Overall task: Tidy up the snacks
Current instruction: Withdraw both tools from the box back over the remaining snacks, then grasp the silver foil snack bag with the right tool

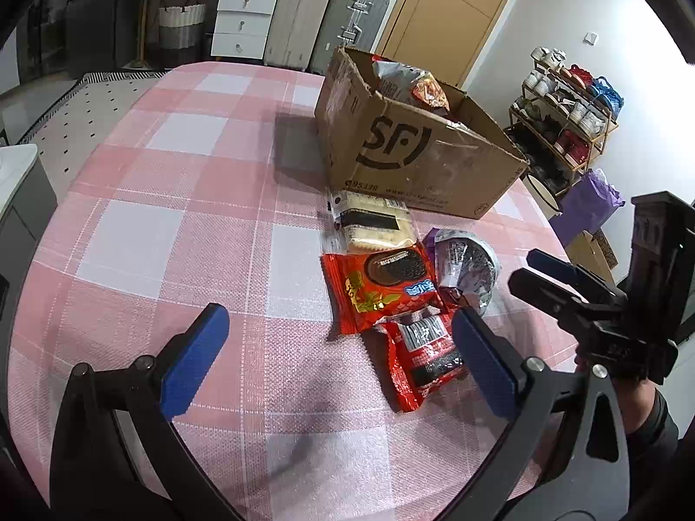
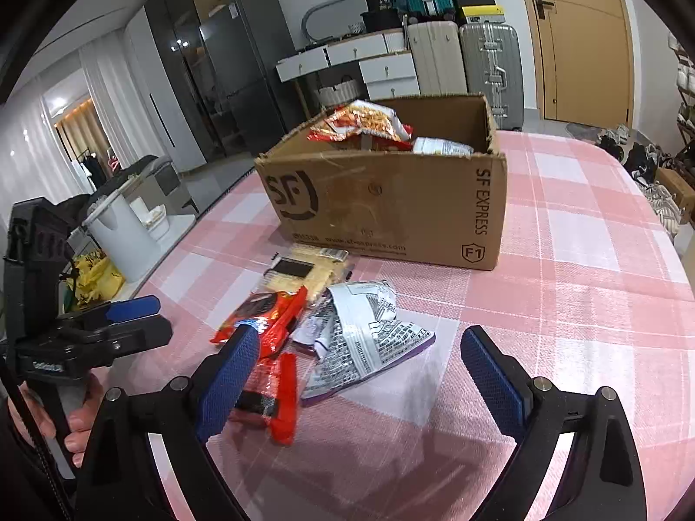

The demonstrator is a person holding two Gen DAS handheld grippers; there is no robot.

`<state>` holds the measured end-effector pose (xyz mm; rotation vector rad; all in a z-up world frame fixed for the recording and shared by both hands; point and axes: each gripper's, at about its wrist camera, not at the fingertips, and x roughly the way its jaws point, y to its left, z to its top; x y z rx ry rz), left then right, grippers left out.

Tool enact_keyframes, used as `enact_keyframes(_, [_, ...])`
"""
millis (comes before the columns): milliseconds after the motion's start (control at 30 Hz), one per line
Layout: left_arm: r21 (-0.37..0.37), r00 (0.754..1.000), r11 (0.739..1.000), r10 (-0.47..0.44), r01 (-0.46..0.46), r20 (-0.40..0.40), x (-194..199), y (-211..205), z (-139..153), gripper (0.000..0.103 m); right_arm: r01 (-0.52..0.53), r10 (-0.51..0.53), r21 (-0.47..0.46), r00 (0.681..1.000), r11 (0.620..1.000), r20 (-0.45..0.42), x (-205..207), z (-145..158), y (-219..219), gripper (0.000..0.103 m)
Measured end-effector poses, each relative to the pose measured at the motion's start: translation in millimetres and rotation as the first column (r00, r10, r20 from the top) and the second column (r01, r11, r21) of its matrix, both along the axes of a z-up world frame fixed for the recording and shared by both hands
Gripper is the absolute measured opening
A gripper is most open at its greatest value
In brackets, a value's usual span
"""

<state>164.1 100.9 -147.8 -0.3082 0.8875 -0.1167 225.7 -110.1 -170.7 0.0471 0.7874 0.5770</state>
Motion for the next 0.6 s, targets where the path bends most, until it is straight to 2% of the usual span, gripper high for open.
enact_keyframes(167, [0.005, 1.0, 1.0, -0.002, 0.002, -0.011, 2, 0, -5, 0.102, -0.033, 0.032, -0.017, 0.999, 0.999, -0.028, 17, -12, 11, 0.093])
enact_keyframes(233, [-0.004, 1.0, 1.0, -0.008, 0.008, -0.021, 2, -1, -9, 0.102, -0.049, 0.047, -0.031, 0.997, 0.998, -0.056, 26, -18, 17, 0.081])
enact_keyframes(367, [0.007, 0.999, 1.0, -0.01, 0.01, -0.036, 2, -2, -15, 0.102, -0.051, 0.047, -0.044, 0.996, 0.998, -0.071, 38, -26, 23, 0.078])
enact_keyframes(433, [0.025, 0.999, 1.0, -0.002, 0.003, -0.046, 1, -2, -19, 0.102, -0.078, 0.076, -0.02, 0.994, 0.997, -0.079, 41, -27, 25, 0.062])
enact_keyframes(600, [0.005, 0.997, 1.0, 0.016, -0.016, -0.079, -1, 2, -27, 0.102, -0.103, 0.099, -0.037, 0.991, 0.994, -0.09, 46, -32, 33, 0.054])
